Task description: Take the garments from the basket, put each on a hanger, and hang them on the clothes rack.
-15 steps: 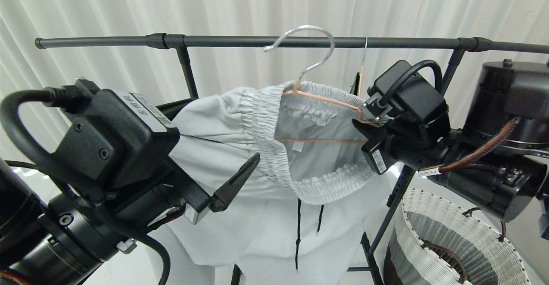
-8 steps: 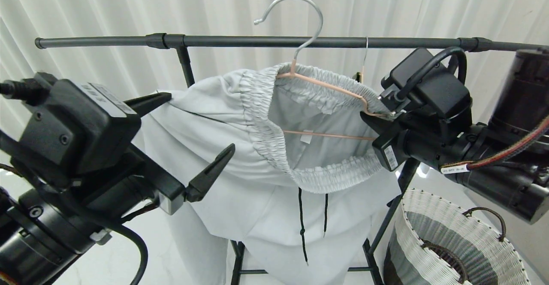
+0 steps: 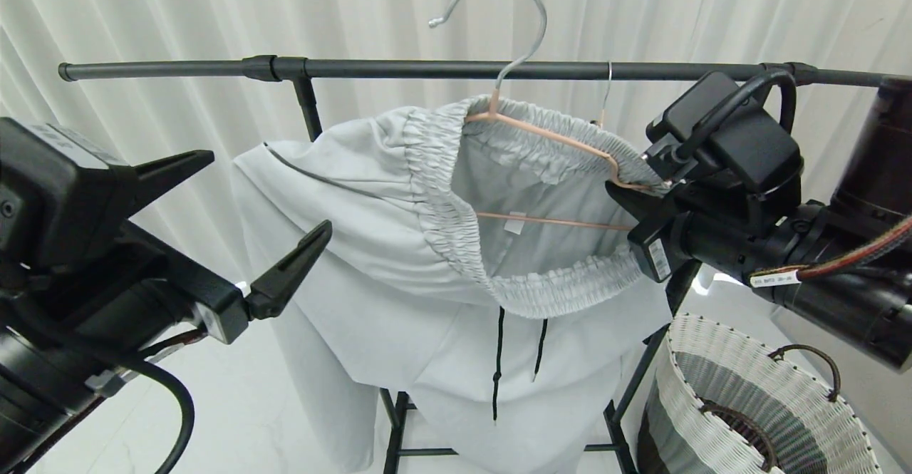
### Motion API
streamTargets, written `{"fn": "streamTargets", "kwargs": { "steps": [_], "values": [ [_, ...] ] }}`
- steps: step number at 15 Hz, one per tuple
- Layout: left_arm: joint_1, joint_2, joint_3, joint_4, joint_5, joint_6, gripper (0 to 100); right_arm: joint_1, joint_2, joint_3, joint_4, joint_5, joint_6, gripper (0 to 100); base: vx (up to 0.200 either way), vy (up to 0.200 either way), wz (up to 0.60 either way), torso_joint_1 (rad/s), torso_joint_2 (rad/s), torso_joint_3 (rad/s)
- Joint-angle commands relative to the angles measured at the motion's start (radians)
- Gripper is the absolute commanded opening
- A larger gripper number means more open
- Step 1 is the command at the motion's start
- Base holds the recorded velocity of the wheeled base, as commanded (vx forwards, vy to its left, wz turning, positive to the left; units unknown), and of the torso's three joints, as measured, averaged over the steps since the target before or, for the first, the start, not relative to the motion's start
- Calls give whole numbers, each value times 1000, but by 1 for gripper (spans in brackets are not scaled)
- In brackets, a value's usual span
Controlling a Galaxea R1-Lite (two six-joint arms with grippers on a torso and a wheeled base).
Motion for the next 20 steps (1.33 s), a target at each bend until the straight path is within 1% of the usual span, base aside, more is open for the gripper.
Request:
{"fn": "streamTargets", "kwargs": {
  "steps": [1, 2, 4, 7, 9, 12, 15, 17, 20],
  "values": [
    [90, -25, 20, -1, -3, -28, 100, -9, -16, 3, 0, -1, -1, 0, 0, 0, 0, 0, 0, 0],
    [116, -28, 34, -1, -15, -34, 100, -11, -25, 3, 0, -1, 1, 0, 0, 0, 0, 0, 0, 0],
    [154, -22, 48, -1, -66, -37, 100, -31, -51, 3, 23, 0, 2, 0, 0, 0, 0, 0, 0, 0],
    [233, 35, 39, -1, -116, -43, 100, -42, -99, 6, 32, 0, 7, 0, 0, 0, 0, 0, 0, 0],
    [266, 63, 43, -1, -149, -43, 100, -39, -120, 9, 42, 5, 7, 0, 0, 0, 0, 0, 0, 0],
    [280, 104, 54, -1, -153, -56, 100, -39, -149, 23, 67, 9, 7, 0, 0, 0, 0, 0, 0, 0],
    [280, 138, 69, -1, -153, -80, 100, -29, -179, 66, 67, 9, 7, 0, 0, 0, 0, 0, 0, 0],
    [280, 141, 72, -1, -155, -126, 100, 14, -205, 98, 67, 9, 7, 0, 0, 0, 0, 0, 0, 0],
    [280, 141, 75, -1, -155, -187, 100, 26, -205, 106, 67, 9, 7, 0, 0, 0, 0, 0, 0, 0]
  ]
}}
